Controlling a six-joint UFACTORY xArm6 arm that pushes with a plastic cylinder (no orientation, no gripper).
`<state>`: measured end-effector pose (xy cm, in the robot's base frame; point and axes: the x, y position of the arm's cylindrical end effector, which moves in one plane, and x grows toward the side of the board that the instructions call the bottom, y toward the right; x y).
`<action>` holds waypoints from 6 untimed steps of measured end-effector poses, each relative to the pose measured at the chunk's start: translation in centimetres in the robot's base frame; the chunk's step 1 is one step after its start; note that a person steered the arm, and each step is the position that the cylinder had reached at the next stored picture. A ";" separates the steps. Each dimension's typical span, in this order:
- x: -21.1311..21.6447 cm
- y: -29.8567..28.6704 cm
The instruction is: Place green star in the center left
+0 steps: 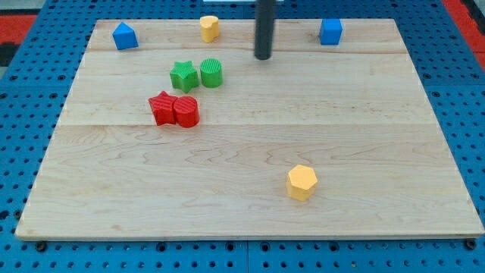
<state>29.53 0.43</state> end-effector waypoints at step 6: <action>4.8 -18.0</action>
